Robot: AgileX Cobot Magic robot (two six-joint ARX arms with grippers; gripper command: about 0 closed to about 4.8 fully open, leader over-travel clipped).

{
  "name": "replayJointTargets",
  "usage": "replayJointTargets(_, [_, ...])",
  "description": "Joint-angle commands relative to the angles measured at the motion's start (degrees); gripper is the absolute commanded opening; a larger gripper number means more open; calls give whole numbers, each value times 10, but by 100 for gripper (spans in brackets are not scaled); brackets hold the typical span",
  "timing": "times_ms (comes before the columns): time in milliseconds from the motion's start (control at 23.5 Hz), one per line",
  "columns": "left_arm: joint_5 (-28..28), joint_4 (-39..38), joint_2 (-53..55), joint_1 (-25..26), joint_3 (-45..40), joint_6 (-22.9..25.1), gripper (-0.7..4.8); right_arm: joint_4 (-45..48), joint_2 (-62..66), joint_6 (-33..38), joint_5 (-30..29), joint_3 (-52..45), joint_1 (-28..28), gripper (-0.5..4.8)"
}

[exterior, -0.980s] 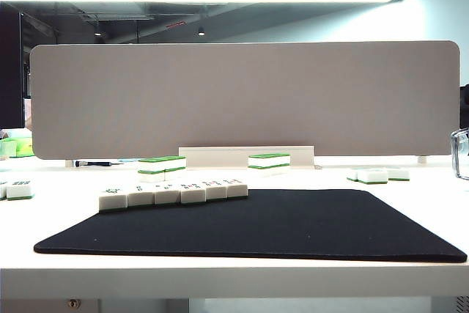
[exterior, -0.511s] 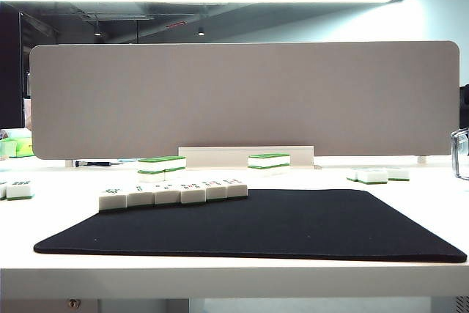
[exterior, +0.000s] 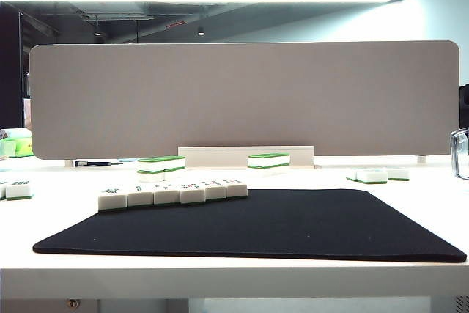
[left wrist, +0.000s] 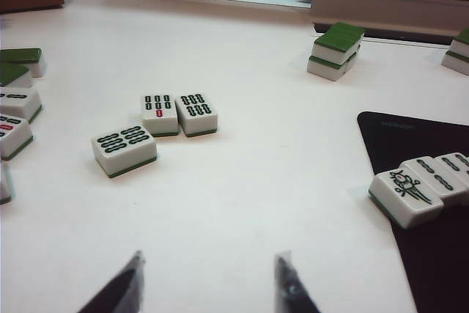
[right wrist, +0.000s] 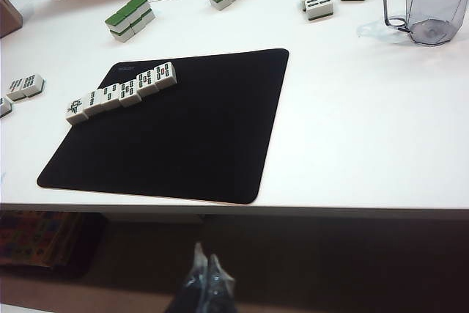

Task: Align six mahjong tiles in a row on the table.

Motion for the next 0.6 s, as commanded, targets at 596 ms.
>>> replayJointTargets(596, [3,-7,0,0,0,0,223,225,-7,6,117,-92,0,-1])
